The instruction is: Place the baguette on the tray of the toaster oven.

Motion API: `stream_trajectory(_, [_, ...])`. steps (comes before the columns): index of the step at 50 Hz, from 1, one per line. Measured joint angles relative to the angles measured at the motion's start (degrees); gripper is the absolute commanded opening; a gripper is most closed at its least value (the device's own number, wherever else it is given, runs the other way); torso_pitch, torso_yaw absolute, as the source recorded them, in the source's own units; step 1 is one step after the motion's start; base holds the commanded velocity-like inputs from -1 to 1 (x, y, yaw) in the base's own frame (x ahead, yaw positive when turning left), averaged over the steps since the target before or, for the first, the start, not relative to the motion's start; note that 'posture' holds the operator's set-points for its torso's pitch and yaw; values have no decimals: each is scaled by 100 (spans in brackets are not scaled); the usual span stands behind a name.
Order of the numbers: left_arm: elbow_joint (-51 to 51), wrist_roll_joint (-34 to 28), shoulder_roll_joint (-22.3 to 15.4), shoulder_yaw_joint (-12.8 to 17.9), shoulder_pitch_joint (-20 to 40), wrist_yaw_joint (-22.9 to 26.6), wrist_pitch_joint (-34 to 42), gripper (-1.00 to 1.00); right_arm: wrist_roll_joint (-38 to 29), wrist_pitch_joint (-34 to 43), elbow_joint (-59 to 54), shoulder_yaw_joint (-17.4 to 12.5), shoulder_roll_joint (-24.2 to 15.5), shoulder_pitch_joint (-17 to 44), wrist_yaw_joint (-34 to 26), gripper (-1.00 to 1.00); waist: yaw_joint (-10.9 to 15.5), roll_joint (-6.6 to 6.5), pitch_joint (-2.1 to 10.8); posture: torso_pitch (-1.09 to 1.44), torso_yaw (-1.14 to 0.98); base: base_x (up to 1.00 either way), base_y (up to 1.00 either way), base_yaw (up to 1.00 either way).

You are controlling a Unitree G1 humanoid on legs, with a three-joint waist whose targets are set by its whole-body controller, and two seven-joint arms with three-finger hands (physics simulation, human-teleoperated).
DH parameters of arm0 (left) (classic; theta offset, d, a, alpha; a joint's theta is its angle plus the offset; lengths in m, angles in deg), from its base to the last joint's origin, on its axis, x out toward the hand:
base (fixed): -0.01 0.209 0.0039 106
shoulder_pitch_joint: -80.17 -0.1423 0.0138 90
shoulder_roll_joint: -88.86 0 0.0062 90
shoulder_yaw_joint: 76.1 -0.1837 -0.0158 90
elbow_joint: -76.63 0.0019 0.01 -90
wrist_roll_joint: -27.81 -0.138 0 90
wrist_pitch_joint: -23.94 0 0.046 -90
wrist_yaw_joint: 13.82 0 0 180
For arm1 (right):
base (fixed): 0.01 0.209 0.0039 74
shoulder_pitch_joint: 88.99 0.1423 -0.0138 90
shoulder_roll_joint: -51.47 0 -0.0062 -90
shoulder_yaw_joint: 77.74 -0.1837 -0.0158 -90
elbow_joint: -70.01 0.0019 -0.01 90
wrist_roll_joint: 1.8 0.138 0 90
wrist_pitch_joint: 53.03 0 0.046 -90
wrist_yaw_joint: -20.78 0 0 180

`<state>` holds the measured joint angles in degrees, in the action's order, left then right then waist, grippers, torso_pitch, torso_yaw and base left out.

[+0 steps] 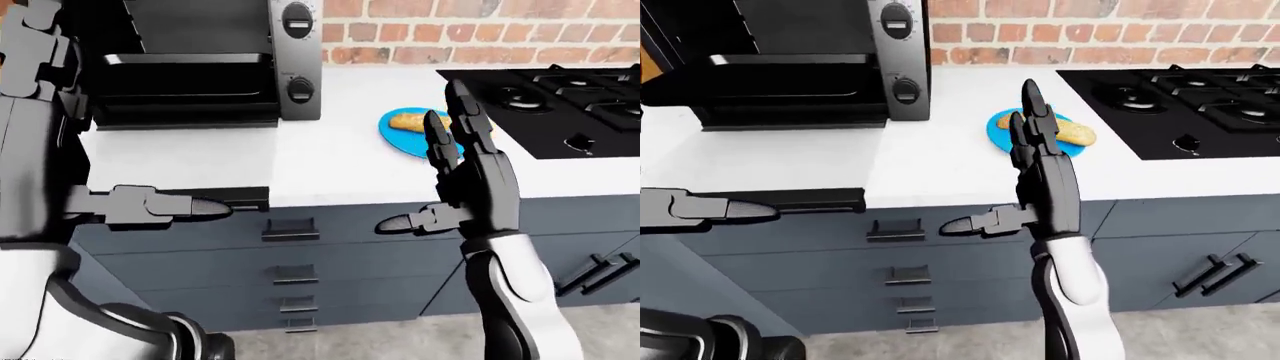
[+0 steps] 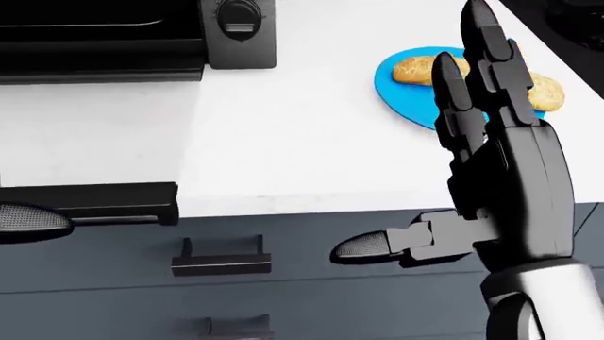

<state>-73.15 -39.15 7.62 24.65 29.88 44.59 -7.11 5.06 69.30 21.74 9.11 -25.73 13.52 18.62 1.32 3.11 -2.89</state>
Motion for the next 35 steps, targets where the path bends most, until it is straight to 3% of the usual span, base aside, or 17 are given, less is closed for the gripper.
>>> stream_trajectory(3, [28,8,60,-30,-29,74,-66,100,-4,35,-2,-101,-45,-92,1,100,-110,-46,-60,0,0,32,0,0])
stream_trajectory(6, [44,47,-17,12,46,84,-118,100,-19,142,-45,-152,-51,-97,33,100,-137,-59,-27,0,0,31,0,0])
stream_trajectory(10, [-10,-53,-273,-77,246,136,-43,100,-27,90,-6,-73,-41,18,41,100,-158,-316,-43,0,0,31,0,0])
stream_trajectory(13, [-15,-78,-336,-93,324,175,-10,100,-18,50,9,-43,-34,50,30,100,-194,-654,24,0,0,32,0,0])
stream_trajectory(14, [-2,-92,-358,-68,300,188,4,100,-8,61,2,-17,5,36,24,100,-147,-598,-5,0,0,30,0,0])
stream_trajectory(16, [23,-155,-361,-16,263,231,54,100,37,147,-45,24,2,2,-6,100,-84,-636,-63,0,0,31,0,0])
stream_trajectory(19, [16,-342,-442,-41,510,402,96,100,100,247,7,-61,-23,5,-9,100,-82,-597,17,0,0,11,0,0])
stream_trajectory(23, [-21,-523,-455,-41,671,591,-36,100,120,163,159,-132,-47,28,41,100,-56,-279,-160,0,0,4,0,0])
stream_trajectory(25, [17,-559,-446,-28,668,638,-36,100,116,153,132,-96,-43,49,60,100,-20,-6,-170,0,0,4,0,0])
stream_trajectory(27, [25,-597,-396,-62,625,701,-15,100,109,165,41,-104,-63,18,70,100,-35,-64,-214,0,0,0,0,0])
stream_trajectory(35, [-8,-614,-391,-35,677,753,-148,100,12,172,-132,-38,-7,77,189,100,-71,-162,-28,0,0,0,0,0])
